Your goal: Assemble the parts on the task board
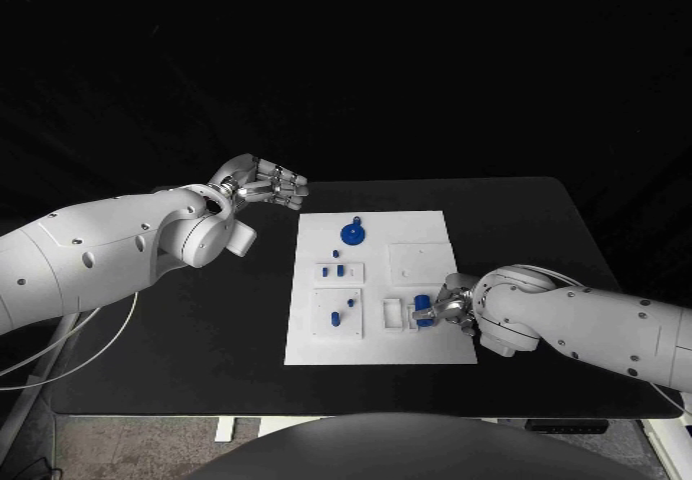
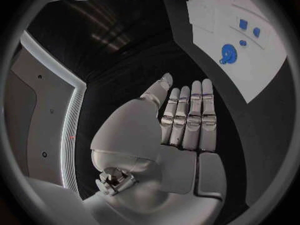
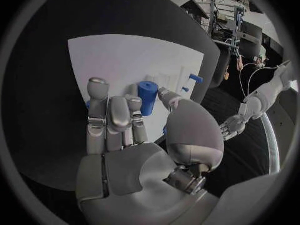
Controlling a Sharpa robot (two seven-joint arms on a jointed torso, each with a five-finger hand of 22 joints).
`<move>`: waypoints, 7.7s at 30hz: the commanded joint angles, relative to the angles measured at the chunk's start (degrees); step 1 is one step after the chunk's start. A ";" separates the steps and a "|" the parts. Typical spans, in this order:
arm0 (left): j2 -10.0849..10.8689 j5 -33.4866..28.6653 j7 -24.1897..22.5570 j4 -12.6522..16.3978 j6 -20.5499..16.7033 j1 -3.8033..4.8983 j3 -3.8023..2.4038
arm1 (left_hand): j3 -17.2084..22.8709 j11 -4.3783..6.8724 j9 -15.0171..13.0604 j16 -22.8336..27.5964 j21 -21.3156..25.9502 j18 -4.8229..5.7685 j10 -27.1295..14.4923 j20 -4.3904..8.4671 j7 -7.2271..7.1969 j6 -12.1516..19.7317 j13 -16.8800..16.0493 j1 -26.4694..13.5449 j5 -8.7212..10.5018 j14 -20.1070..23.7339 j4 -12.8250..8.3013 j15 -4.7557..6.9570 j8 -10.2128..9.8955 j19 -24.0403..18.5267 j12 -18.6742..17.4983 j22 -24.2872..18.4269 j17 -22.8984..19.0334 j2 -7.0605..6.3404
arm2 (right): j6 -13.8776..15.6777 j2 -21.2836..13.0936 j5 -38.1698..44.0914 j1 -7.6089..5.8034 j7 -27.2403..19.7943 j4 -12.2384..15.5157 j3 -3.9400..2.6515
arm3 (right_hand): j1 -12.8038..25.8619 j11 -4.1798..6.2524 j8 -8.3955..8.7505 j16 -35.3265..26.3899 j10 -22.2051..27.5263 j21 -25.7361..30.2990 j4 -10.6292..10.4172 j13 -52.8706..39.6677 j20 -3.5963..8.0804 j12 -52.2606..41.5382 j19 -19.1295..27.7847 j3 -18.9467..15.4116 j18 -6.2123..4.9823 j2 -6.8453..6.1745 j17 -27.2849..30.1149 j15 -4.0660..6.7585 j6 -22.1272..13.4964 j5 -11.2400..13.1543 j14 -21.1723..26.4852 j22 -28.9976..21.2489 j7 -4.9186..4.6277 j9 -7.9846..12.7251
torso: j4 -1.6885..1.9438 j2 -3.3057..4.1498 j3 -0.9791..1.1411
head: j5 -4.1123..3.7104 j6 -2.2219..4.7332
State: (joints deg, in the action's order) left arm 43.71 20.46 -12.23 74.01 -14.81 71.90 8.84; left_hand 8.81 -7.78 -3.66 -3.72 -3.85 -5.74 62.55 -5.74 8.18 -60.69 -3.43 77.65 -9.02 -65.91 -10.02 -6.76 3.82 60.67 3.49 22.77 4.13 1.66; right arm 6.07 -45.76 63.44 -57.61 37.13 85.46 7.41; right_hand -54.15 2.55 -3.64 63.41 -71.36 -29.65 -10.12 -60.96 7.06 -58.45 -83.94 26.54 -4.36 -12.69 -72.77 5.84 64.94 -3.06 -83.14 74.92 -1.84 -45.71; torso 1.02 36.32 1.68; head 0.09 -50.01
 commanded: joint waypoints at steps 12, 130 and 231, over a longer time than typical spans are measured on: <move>0.06 -0.34 0.13 0.31 1.05 0.03 -0.04 | 0.00 -0.12 0.00 0.21 -0.16 -0.03 -0.17 -0.01 0.02 0.65 0.04 -0.29 0.35 0.06 0.59 -0.08 -0.22 0.44 -0.14 -0.48 0.08 0.06 | 2.27 1.10 1.27 0.16 0.71 -1.27 0.04 | 2.76 -0.07 -0.04 -0.36 -0.18 -0.44 4.95 -0.26 -0.14 0.41 -1.42 4.93 0.21 1.63 -0.62 -0.22 -0.18 0.31 -0.43 3.24 0.08 2.08 | -0.06 0.06 0.02 | 0.23 0.01; -0.04 -0.24 0.80 0.54 1.34 0.08 -0.05 | 0.17 -0.11 -0.01 0.21 -0.24 0.02 -0.18 -0.02 0.00 0.71 0.04 -0.13 0.30 0.03 1.80 -0.10 -0.21 1.07 -0.15 -3.22 0.11 -0.23 | 6.95 1.96 -7.09 -1.30 -6.30 2.56 0.82 | -3.18 -0.40 -0.11 -1.63 0.21 -1.24 1.16 2.01 -0.41 2.67 -0.93 -8.70 0.09 -0.27 -0.70 -0.48 2.28 0.21 -0.35 3.22 -0.38 19.26 | -0.20 0.16 0.13 | 1.40 0.01; -0.01 -0.24 1.04 0.23 1.87 0.06 -0.02 | 1.14 0.70 -0.02 0.16 -0.63 0.45 2.29 0.75 0.10 1.62 0.04 -0.33 0.40 -1.88 3.01 0.65 -0.16 2.17 -0.12 -4.25 0.38 -0.47 | 2.67 -6.48 -2.98 -3.73 -3.75 -4.83 -0.87 | -6.26 0.31 -0.06 1.35 -4.73 -8.70 25.24 -0.41 -0.70 0.92 -1.32 9.04 1.28 12.53 -2.08 -0.72 6.95 0.04 -1.74 4.33 0.38 22.49 | -0.15 0.10 -0.08 | -0.94 0.01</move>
State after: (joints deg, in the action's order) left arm 43.83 20.46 -10.90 74.12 -13.66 71.92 8.86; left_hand 9.78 -7.07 -3.66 -3.72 -4.31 -5.65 64.71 -5.12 8.28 -59.15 -3.43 77.63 -8.80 -67.56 -7.15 -5.95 3.82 62.67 3.49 18.43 4.47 1.64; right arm 7.28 -52.20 61.48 -61.18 33.31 79.90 6.53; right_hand -59.50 2.26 -3.51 64.55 -75.17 -38.14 7.22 -61.33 6.64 -57.66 -83.94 27.87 -3.45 -1.23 -74.95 5.53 71.52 -2.90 -83.85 74.91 -1.41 -23.25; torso 0.87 36.43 1.60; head -1.15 -50.01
